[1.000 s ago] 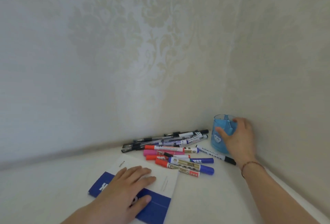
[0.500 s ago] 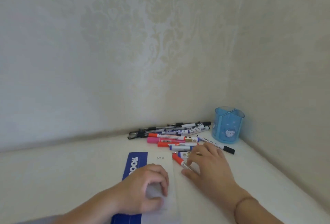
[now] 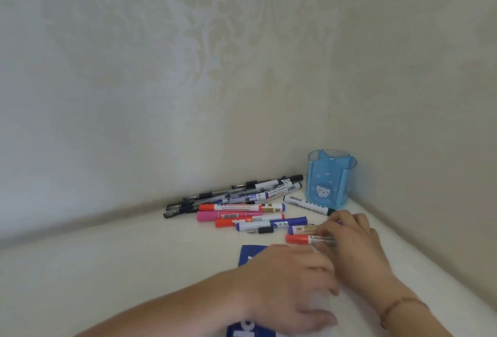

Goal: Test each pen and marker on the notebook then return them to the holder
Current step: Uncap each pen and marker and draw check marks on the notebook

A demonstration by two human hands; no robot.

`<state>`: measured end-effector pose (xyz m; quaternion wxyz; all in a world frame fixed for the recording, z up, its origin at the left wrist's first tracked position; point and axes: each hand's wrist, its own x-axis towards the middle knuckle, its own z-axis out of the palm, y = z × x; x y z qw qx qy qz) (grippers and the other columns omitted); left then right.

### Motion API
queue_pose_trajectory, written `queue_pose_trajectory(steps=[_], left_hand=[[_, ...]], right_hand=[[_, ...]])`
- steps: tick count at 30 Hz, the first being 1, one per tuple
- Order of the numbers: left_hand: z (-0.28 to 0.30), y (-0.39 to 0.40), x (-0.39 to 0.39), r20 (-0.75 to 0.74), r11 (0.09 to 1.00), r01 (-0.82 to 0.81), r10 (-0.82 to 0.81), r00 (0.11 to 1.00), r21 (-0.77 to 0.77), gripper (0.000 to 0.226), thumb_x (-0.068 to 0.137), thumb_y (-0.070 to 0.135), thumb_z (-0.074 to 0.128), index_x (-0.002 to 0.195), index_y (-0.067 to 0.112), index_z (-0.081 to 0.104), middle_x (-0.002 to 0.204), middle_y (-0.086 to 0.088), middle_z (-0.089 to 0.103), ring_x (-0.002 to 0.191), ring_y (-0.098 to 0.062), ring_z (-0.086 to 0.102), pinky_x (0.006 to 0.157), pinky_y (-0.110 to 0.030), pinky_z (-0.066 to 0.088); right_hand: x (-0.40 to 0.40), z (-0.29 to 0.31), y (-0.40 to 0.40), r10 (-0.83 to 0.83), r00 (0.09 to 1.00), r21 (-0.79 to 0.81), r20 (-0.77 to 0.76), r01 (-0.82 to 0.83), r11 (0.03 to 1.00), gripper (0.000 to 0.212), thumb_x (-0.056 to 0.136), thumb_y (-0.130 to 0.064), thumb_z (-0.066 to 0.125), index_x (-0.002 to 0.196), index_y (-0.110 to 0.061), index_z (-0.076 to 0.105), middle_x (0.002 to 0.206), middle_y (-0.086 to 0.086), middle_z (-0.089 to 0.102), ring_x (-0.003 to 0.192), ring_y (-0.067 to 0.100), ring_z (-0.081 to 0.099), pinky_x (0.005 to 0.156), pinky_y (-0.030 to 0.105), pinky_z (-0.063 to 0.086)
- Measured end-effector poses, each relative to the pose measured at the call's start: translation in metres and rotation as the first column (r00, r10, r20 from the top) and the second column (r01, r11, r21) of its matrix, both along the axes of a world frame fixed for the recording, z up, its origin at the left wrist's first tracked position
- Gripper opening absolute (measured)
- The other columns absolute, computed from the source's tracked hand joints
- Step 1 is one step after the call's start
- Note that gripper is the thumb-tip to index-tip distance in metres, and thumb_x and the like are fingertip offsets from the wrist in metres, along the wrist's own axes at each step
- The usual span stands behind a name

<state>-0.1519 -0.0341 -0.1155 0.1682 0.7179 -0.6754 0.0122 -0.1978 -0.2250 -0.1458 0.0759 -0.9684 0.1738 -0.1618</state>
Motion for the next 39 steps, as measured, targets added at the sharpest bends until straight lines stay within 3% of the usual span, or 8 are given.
queue_pose_trajectory(steps=[8, 15, 19, 23, 28, 33, 36, 39], left_hand=[[-0.033, 0.006, 0.029, 0.06, 0.877, -0.48, 0.48, 0.875, -0.02, 0.064, 0.091, 0.069, 0.03, 0.146, 0.038, 0.022, 0.144, 0.02, 0.034, 0.132, -0.006, 0.026, 0.112, -0.026, 0.018], [-0.019, 0.01, 0.04, -0.358, 0.87, -0.467, 0.39, 0.849, -0.16, 0.028, 0.091, 0.055, 0.05, 0.113, 0.042, 0.061, 0.105, 0.029, 0.062, 0.101, 0.009, 0.054, 0.091, -0.014, 0.04], [0.002, 0.019, 0.085, -0.956, 0.823, -0.542, -0.004, 0.293, -0.17, 0.038, 0.088, 0.05, 0.056, 0.089, 0.015, 0.068, 0.068, -0.002, 0.063, 0.066, -0.021, 0.058, 0.068, -0.034, 0.045], [0.01, 0.074, 0.157, -0.984, 0.986, -0.089, -0.148, -0.095, -0.14, 0.076, 0.084, 0.066, 0.053, 0.116, -0.003, 0.057, 0.074, -0.023, 0.059, 0.075, -0.037, 0.061, 0.079, -0.042, 0.051], [0.0, 0.127, 0.169, -0.829, 0.967, 0.031, 0.2, 0.523, 0.252, 0.064, 0.072, 0.062, 0.071, 0.121, 0.023, 0.064, 0.103, -0.02, 0.071, 0.104, -0.034, 0.065, 0.093, -0.033, 0.046], [-0.009, 0.101, 0.134, -0.636, 0.961, -0.207, 0.276, 0.72, 0.182, 0.045, 0.074, 0.062, 0.062, 0.111, 0.036, 0.065, 0.097, -0.005, 0.07, 0.082, -0.023, 0.066, 0.081, -0.039, 0.052], [-0.022, 0.085, 0.131, -0.711, 0.97, -0.242, 0.195, 0.675, 0.036, 0.06, 0.08, 0.056, 0.06, 0.118, 0.01, 0.066, 0.089, -0.005, 0.074, 0.084, -0.016, 0.069, 0.084, -0.033, 0.052], [-0.028, 0.078, 0.134, -0.965, 0.988, -0.154, 0.049, 0.257, 0.009, 0.091, 0.078, 0.082, 0.032, 0.12, 0.01, 0.067, 0.087, -0.008, 0.076, 0.068, -0.02, 0.069, 0.059, -0.02, 0.053]], right_hand=[[0.002, -0.003, -0.001, 0.086, 0.968, -0.061, 0.236, -0.074, 0.995, 0.008, 0.086, -0.03, 0.067, 0.094, -0.029, 0.066, 0.098, -0.01, 0.062, 0.095, 0.025, 0.054, 0.072, 0.033, 0.037], [-0.002, 0.016, -0.011, -0.022, 0.875, 0.407, 0.484, -0.203, 0.89, 0.007, 0.096, -0.027, 0.05, 0.095, -0.032, 0.055, 0.067, -0.005, 0.057, 0.058, 0.006, 0.048, 0.053, 0.016, 0.036], [-0.004, 0.024, -0.011, -0.069, 0.887, 0.666, 0.457, -0.289, 0.688, 0.01, 0.091, -0.033, 0.059, 0.082, -0.028, 0.059, 0.055, -0.004, 0.045, 0.047, 0.011, 0.036, 0.048, 0.025, 0.033], [-0.016, 0.03, -0.005, 0.295, 0.952, 0.567, 0.081, -0.287, 0.772, 0.005, 0.084, -0.022, 0.073, 0.086, -0.025, 0.07, 0.055, -0.015, 0.057, 0.047, 0.0, 0.047, 0.049, 0.012, 0.036], [-0.015, 0.025, -0.004, 0.261, 0.944, 0.247, -0.204, -0.208, 0.946, 0.013, 0.089, -0.031, 0.061, 0.087, -0.043, 0.066, 0.094, -0.021, 0.066, 0.09, 0.005, 0.061, 0.081, 0.024, 0.049], [-0.018, 0.026, 0.018, 0.377, 0.841, 0.175, -0.387, -0.335, 0.926, 0.008, 0.092, -0.034, 0.055, 0.097, -0.034, 0.061, 0.112, -0.027, 0.04, 0.083, 0.001, 0.052, 0.083, 0.029, 0.044], [-0.021, 0.031, 0.038, 0.567, 0.779, 0.413, -0.268, -0.439, 0.798, 0.029, 0.095, -0.037, 0.054, 0.123, -0.045, 0.058, 0.133, -0.035, 0.034, 0.103, -0.004, 0.054, 0.096, 0.029, 0.044], [-0.027, 0.038, 0.053, 0.711, 0.702, 0.734, 0.051, -0.509, 0.45, 0.044, 0.096, -0.029, 0.052, 0.138, -0.041, 0.046, 0.129, -0.011, 0.06, 0.083, 0.01, 0.063, 0.077, 0.035, 0.051]])
